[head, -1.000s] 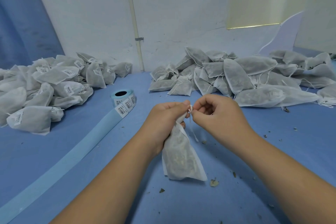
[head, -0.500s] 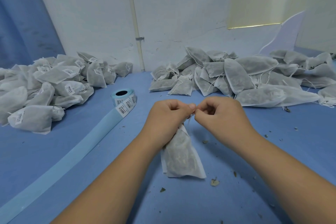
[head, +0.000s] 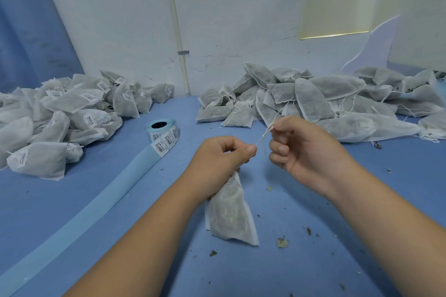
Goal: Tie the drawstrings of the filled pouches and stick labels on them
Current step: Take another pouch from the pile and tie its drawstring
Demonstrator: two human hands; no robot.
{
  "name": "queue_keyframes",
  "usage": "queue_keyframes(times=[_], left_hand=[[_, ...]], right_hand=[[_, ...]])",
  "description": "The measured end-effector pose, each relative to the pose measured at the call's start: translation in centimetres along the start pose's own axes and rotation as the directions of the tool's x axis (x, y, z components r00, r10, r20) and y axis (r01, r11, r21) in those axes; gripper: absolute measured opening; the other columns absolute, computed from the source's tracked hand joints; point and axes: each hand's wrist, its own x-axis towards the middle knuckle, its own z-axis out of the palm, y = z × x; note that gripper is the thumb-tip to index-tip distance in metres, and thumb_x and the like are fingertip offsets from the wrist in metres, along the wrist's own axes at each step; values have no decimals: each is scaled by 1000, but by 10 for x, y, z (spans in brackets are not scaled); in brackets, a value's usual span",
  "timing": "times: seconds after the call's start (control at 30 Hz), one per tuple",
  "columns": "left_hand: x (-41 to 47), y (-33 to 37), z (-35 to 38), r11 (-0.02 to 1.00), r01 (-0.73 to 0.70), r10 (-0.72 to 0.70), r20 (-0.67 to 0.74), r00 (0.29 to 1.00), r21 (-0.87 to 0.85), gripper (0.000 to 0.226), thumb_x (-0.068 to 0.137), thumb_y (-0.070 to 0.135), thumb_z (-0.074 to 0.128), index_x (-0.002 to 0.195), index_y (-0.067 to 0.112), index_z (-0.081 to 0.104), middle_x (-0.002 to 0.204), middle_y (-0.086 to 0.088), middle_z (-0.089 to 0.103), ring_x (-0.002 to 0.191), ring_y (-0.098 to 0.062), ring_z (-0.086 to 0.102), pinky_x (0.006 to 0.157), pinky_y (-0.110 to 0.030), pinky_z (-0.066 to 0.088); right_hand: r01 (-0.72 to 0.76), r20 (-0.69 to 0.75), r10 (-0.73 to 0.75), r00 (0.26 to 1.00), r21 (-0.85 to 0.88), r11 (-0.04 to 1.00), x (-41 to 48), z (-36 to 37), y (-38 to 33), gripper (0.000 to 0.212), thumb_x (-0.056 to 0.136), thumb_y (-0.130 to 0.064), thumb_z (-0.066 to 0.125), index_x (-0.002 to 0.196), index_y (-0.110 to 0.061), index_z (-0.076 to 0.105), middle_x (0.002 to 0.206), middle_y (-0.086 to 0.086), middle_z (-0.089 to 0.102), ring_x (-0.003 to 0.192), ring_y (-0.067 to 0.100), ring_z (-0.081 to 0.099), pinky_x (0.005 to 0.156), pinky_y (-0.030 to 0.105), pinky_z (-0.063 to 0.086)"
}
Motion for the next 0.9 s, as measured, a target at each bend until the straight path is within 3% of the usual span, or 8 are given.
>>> queue_keyframes(times=[0.1,0.23,0.5,0.57,0.67,0.77,0.83,0.9], left_hand=[[0,-1,-2,1000,-4,4,-19,1000,27,22,87,31,73,65,27,69,62,15,62,49,-1,51,48,-9,38],[3,-5,-7,998,15,-10,-74,997,68,24,86,30,74,64,24,66,53,15,54,43,-6,43,42,-11,34],[2,-4,-2,999,-17,18,-31,999,48,21,88,25,72,70,18,65,45,17,49,33,-3,34,37,-11,28],[3,-5,-5,998,-21,24,-54,998,65,22,88,25,72,69,18,64,43,17,48,33,-3,32,37,-11,28],[4,-8,-11,992,-22,34,-93,995,122,24,88,27,73,66,22,63,43,19,48,32,-1,33,37,-10,27],[5,-12,-12,988,-17,33,-97,995,155,24,87,28,73,65,24,64,44,20,49,33,0,34,39,-8,28],[5,-13,-12,992,-1,12,-86,996,126,25,86,30,73,63,25,66,50,20,54,38,-2,41,41,-10,32],[5,-13,-14,996,26,-21,-48,999,89,23,85,37,73,64,30,71,66,15,65,55,-5,53,53,-13,42]], right_hand=[[-81,37,80,996,12,997,-1,1,-2,23,69,-13,60,47,-18,55,54,-2,34,44,11,32,43,22,25],[-201,-24,199,980,-99,975,1,-7,-6,24,79,-10,47,55,-14,48,56,-1,30,46,14,32,43,24,26],[-313,196,274,942,209,927,-1,-6,-6,8,59,-14,56,58,-13,48,56,-4,23,44,11,21,42,22,21],[-391,280,342,897,142,909,-2,-9,-10,10,62,-19,59,60,-13,50,54,-6,19,42,9,16,38,21,20],[-451,320,463,827,-114,885,-4,-15,-15,16,73,-27,60,62,-16,55,49,-9,17,35,6,14,34,16,20],[-402,214,442,871,-204,892,-3,-18,-15,24,73,-22,62,55,-20,46,48,-9,19,34,4,18,33,18,21],[-345,143,362,921,-129,930,-1,-17,-12,30,68,-18,66,55,-21,40,49,-8,18,35,5,18,34,19,22],[-279,93,281,955,-38,960,1,-16,-10,33,68,-16,67,54,-22,38,49,-7,18,36,6,20,35,19,24]])
